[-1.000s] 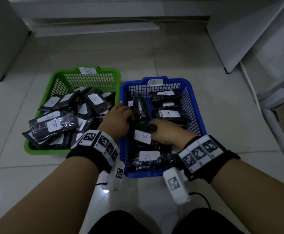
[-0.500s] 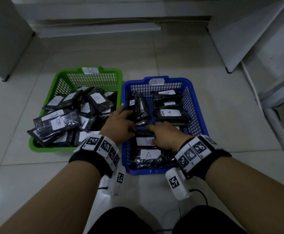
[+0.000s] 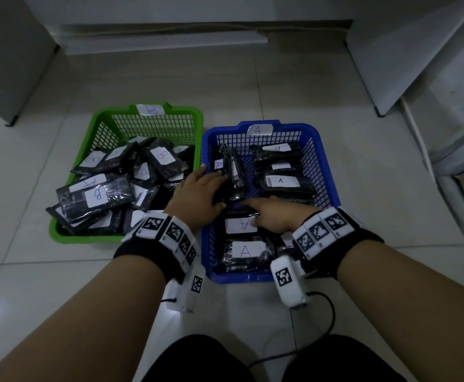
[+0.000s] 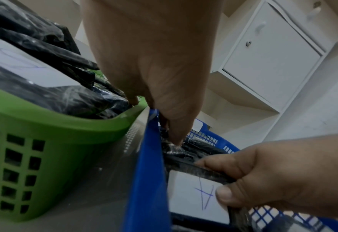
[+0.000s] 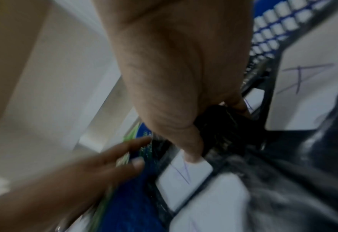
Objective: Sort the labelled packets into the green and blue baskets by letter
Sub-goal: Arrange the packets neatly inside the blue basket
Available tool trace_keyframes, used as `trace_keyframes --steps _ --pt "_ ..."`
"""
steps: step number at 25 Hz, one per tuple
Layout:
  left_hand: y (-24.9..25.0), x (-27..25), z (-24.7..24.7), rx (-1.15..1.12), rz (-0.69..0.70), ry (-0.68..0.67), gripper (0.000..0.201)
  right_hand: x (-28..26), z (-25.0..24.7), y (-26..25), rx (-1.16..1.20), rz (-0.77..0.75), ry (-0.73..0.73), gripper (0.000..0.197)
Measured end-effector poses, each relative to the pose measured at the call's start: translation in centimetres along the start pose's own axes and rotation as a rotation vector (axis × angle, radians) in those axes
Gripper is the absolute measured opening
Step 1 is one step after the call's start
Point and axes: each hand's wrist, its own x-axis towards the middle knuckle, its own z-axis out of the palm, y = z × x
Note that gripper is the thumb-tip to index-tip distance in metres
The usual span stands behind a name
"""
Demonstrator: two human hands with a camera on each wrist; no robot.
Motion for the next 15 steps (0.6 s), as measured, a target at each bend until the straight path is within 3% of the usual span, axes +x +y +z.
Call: trace_keyframes --steps 5,10,12,15 --pt "1.2 0.3 0.3 0.167 -0.013 -0.060 0.060 0.8 1.7 -0.6 -0.167 0.103 0.052 0.057" --pt "1.8 1.6 -0.7 0.242 -0.002 -0.094 0.059 0.4 1.6 -1.0 -0.203 0.084 0.110 0.058" --pt "1.6 1.7 -0.9 0.149 -0.006 -0.067 0.057 0.5 0.4 -1.1 -0.124 0.049 0.157 0.042" --pt "0.9 1.2 -0.5 -0.045 0.032 0.103 0.057 1.6 -1.8 -1.8 0.248 0.061 0.382 0.033"
